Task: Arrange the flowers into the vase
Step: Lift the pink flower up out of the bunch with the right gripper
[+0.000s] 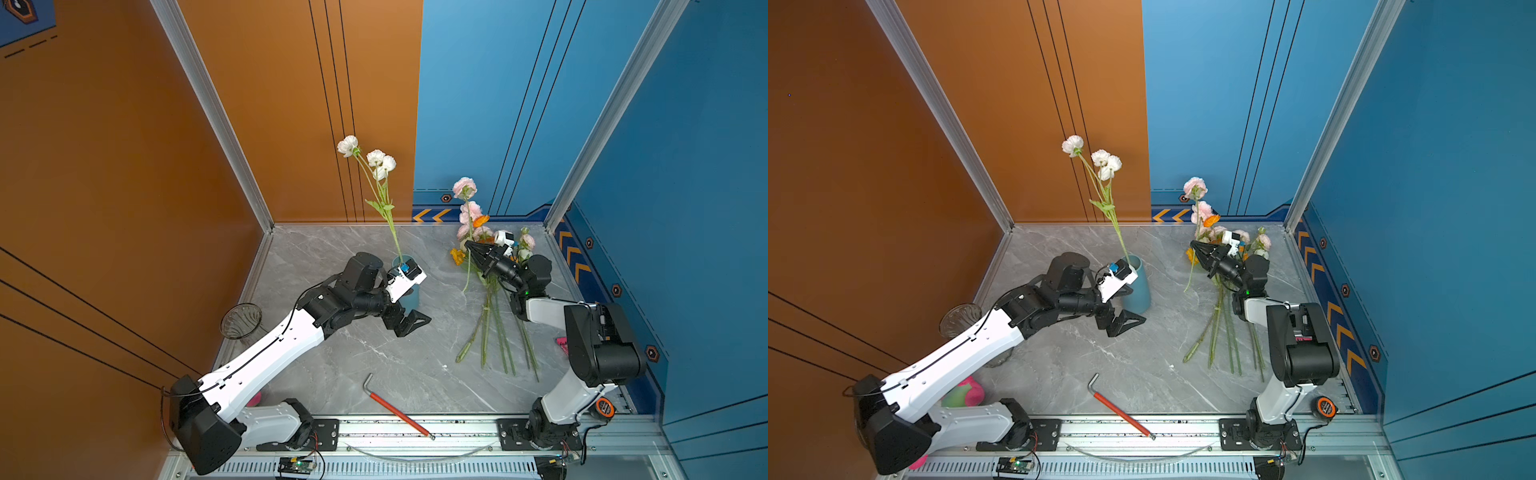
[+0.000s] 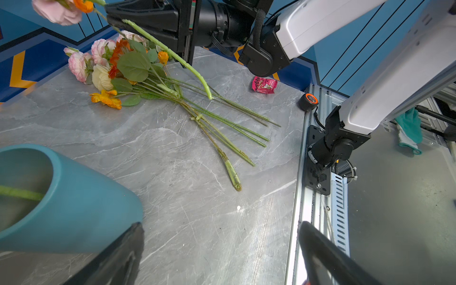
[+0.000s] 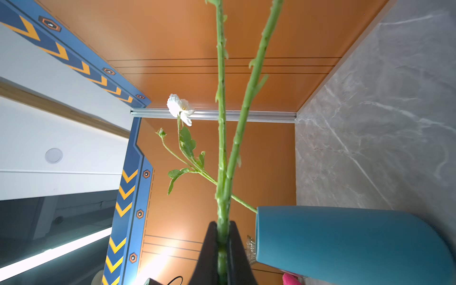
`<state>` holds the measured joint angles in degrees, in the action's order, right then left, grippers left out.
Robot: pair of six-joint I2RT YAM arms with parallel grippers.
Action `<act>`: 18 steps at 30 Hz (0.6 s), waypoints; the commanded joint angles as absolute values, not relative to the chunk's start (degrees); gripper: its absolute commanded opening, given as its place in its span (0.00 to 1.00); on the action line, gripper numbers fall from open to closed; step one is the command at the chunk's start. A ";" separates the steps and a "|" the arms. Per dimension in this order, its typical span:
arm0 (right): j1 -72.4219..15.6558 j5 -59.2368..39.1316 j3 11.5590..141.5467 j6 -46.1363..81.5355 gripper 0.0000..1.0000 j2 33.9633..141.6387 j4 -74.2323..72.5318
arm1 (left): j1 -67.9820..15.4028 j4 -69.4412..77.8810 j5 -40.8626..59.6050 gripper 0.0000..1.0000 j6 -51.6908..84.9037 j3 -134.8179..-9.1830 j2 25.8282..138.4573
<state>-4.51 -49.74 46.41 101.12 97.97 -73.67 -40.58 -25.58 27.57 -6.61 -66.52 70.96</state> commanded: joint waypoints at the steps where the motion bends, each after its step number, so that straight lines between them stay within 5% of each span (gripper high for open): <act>1: -5.35 -50.53 50.74 103.75 0.00 98.21 -81.25 | -41.22 -27.17 27.42 0.98 -7.47 -67.79 71.11; 10: -7.28 -52.91 56.07 97.66 0.00 96.92 -75.68 | -41.12 -27.93 26.58 0.98 -8.14 -68.11 70.55; 18: -14.45 -40.82 62.82 52.72 0.00 83.52 -21.23 | -32.02 -26.13 29.57 0.98 -7.12 -67.62 65.11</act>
<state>-11.94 -48.23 57.45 76.93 89.34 -46.72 -35.59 -26.92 27.24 -7.62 -66.54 67.33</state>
